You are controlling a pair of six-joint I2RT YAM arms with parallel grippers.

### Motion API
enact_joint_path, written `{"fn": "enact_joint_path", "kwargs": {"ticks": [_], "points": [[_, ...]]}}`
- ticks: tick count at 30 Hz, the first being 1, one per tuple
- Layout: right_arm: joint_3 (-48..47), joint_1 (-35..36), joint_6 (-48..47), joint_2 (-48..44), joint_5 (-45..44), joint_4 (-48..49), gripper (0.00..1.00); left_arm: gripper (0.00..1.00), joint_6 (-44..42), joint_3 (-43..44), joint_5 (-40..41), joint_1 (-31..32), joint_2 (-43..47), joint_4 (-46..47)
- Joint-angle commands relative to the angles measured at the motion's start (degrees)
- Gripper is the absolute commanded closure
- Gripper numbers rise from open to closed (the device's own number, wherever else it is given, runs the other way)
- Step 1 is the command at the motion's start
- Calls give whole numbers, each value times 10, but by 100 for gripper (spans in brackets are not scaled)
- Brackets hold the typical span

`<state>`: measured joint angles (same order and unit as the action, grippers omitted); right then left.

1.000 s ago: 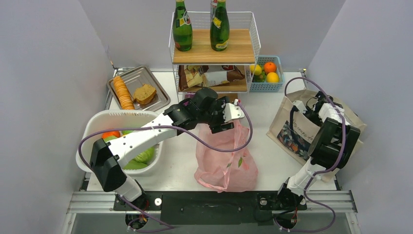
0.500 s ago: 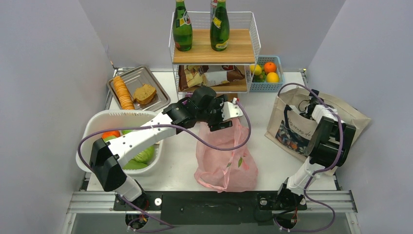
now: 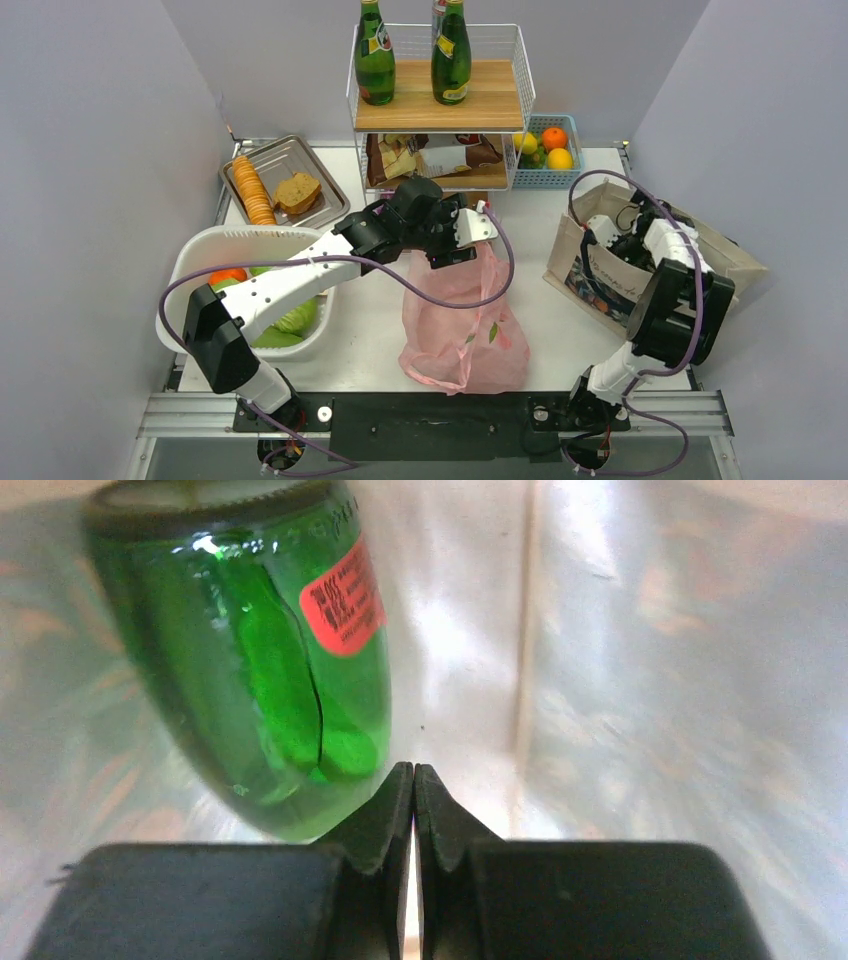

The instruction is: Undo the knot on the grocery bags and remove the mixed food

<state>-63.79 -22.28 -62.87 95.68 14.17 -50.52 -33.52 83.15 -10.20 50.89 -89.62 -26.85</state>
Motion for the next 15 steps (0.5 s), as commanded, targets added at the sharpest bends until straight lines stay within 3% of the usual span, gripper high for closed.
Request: {"fn": "enact_joint_path", "kwargs": {"ticks": [1,6,15], "points": [[-48,-22,-2,-77,96,-62,100,38,0,-8,1,-3,31,32],[-76,-63,-39,-106,173,-121,100,38,8,-14,-8,-4,38,53],[-121,-110,-68,-144,215,-197,100,38,20,-27,-12,-6,47,82]]}}
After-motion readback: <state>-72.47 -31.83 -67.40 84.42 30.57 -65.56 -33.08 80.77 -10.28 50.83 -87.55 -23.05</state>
